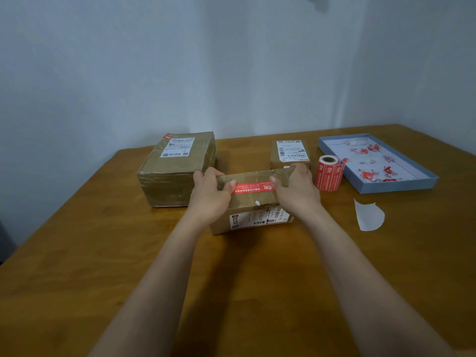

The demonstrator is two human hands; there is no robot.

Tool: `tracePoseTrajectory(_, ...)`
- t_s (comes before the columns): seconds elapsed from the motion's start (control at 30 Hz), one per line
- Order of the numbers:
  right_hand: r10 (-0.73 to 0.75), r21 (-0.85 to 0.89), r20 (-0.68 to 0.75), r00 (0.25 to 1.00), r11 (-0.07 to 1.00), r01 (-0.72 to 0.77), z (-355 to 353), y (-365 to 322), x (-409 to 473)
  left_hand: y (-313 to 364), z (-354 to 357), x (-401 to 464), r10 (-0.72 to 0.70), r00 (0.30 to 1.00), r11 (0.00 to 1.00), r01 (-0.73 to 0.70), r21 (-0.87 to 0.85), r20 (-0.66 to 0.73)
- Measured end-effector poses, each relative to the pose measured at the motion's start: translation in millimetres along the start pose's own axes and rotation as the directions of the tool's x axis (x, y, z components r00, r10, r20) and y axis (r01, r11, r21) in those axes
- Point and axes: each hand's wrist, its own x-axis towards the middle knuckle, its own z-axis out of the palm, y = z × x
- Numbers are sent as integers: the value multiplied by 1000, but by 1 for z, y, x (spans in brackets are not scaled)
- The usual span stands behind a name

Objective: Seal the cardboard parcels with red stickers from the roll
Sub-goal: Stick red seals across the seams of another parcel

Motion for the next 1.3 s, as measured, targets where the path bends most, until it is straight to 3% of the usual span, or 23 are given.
tracePoseTrajectory(0.17,5,-67,96,995,998,1,-1,-2,-4,5,0,-3,-12,999,952,-1,305,38)
tracePoseTrajectory(0.33,38,-159,133,990,987,-16,-3,-7,-8,9,-2,2,-130,985,967,101,233,110)
tracePoseTrajectory(0.5,64,-91,125,990,994,-52,2,-6,-1,9,-8,1,-117,978,954,62,292,174)
tracePoseTrajectory(0.6,84,-91,113,990,993,-73,3,-7,3,8,-10,1,-110,974,965,57,254,198)
tracePoseTrajectory(0.93,89,-30,86,992,996,-87,7,-4,4,11,-4,2,-153,988,986,154,-65,24)
tracePoseTrajectory(1.1,70,2,91,993,998,-71,6,-1,4,10,-5,4,-164,987,983,163,-80,-2)
tracePoseTrajectory(1.3,33,-8,117,993,999,-33,-4,-4,1,5,-16,5,-128,989,984,136,-119,69)
